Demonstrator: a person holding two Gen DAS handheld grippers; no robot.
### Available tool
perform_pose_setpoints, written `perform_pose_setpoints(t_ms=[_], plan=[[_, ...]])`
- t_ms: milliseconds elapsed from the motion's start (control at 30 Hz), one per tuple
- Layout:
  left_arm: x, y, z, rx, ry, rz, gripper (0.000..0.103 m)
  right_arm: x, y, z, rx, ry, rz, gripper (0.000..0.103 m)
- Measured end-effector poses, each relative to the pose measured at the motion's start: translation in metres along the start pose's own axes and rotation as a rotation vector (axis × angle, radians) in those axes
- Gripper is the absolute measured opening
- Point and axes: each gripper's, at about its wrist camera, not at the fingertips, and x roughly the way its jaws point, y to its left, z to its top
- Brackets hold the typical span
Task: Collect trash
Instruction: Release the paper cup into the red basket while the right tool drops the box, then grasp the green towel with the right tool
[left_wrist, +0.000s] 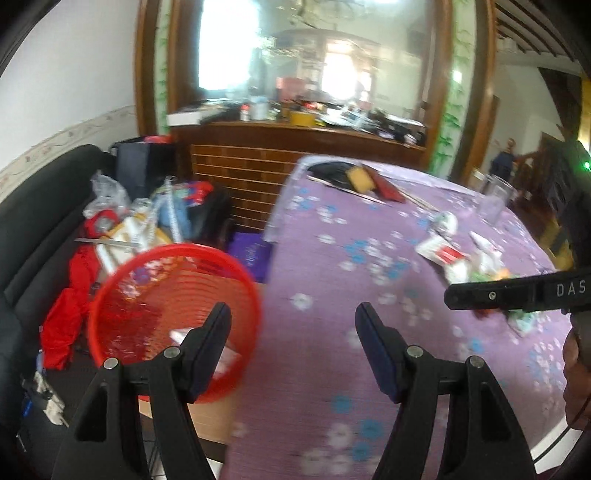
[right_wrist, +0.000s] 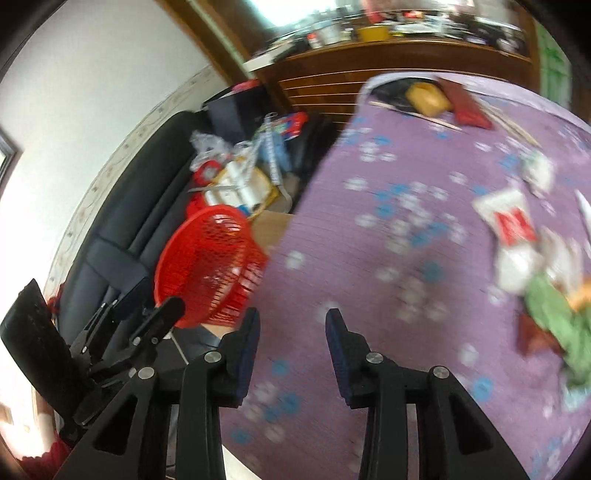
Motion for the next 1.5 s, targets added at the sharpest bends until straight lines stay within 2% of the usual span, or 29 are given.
perform_pose_setpoints(t_ms=[300,467,533,700,800,900,1000,1067,1100,1233,1400,1500], plan=[[0.017,-0.091,0.001,0.059,0.066,-0.148,0.069,-0.068,-0.100,-0.045,0.163,-0.061,-0.100,0.041],[0.021,-0.131,0.001,0.094,0.079,-0.197,0.068,-0.108,-0.155,-0.062,0.266,-0.111,-0.173,0.042],[0.020,-0.145,-0.002,0.108,0.085,-0.213,0.068,-0.118,-0.176,-0.063,0.297,-0.128,-0.209,0.050],[0.012,-0.165,-0.006,0.144,0.090,-0.224,0.068,-0.116,-0.211,-0.054,0.328,-0.148,-0.219,0.052],[0.006,-0.168,-0.008,0.152,0.091,-0.217,0.068,-0.104,-0.224,-0.044,0.347,-0.148,-0.218,0.061],[0.002,-0.167,-0.009,0.150,0.092,-0.207,0.068,-0.087,-0.229,-0.034,0.346,-0.127,-0.230,0.076],[-0.001,-0.168,-0.012,0.157,0.094,-0.199,0.068,-0.071,-0.229,-0.029,0.329,-0.111,-0.261,0.080],[-0.002,-0.169,-0.013,0.157,0.097,-0.201,0.068,-0.064,-0.230,-0.031,0.336,-0.095,-0.265,0.072],[-0.002,-0.170,-0.015,0.159,0.098,-0.205,0.068,-0.063,-0.231,-0.033,0.333,-0.089,-0.269,0.053],[0.001,-0.177,-0.017,0.170,0.110,-0.224,0.068,-0.079,-0.230,-0.043,0.329,-0.112,-0.227,0.034],[0.014,-0.196,-0.016,0.202,0.131,-0.266,0.068,-0.122,-0.229,-0.067,0.331,-0.169,-0.212,0.030],[0.029,-0.215,-0.014,0.265,0.146,-0.305,0.068,-0.149,-0.230,-0.083,0.340,-0.207,-0.220,0.029]])
